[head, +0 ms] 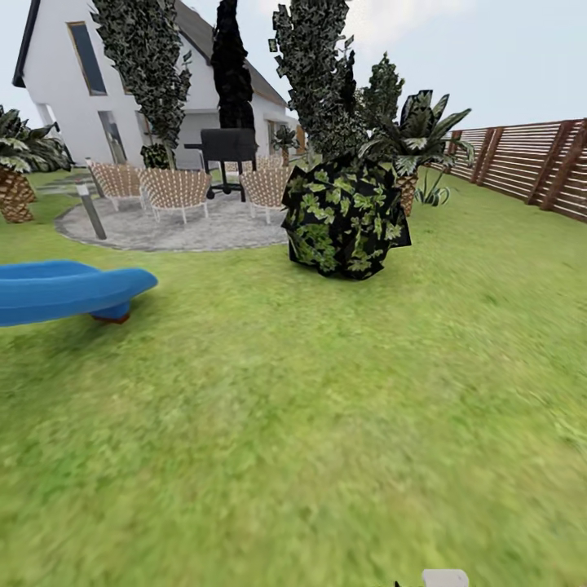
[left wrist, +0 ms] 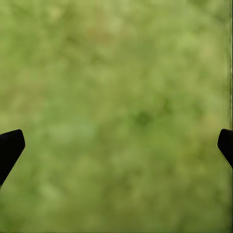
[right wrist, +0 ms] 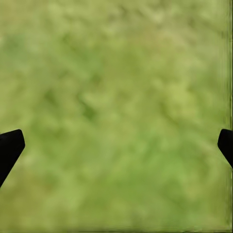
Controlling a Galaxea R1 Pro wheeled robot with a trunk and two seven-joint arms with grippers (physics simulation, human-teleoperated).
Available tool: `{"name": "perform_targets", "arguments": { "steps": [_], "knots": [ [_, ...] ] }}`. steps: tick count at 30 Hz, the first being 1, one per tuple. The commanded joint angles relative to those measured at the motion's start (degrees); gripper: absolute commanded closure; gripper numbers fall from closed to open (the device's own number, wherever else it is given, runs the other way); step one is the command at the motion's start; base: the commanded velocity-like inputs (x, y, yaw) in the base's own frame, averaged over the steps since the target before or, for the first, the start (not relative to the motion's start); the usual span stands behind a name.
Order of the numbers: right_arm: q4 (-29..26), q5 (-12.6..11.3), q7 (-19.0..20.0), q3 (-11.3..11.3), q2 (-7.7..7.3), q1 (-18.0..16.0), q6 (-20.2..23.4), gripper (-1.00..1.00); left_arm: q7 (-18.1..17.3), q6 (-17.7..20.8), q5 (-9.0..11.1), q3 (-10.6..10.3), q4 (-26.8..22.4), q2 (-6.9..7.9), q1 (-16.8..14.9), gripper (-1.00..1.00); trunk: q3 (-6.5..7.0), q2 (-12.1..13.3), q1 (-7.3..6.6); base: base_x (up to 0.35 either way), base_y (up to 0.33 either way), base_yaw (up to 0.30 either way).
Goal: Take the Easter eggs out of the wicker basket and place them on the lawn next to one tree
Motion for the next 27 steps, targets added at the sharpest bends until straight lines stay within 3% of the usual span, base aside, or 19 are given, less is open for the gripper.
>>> {"name": "perform_targets", "arguments": {
  "steps": [1,19,27],
  "knots": [
    [0.0,0.0,-0.1,0.0,0.00,0.0,-0.2,-1.00,0.5,-0.2,-0.1,-0.4,0.0,0.04,0.0,-1.00,0.14,0.4,-0.24,0.004,0.001,-0.251],
    [0.0,0.0,0.0,0.1,0.01,0.0,-0.2,-1.00,0.5,0.0,0.3,-0.3,0.0,-0.04,0.0,-1.00,3.37,7.6,-4.19,0.000,0.000,-0.251],
    [0.0,0.0,0.1,0.1,0.01,0.0,-0.2,-1.00,0.6,0.0,0.3,-0.2,0.1,-0.36,0.0,-1.00,3.91,8.8,-4.85,0.000,0.000,-0.251]
  ]
}}
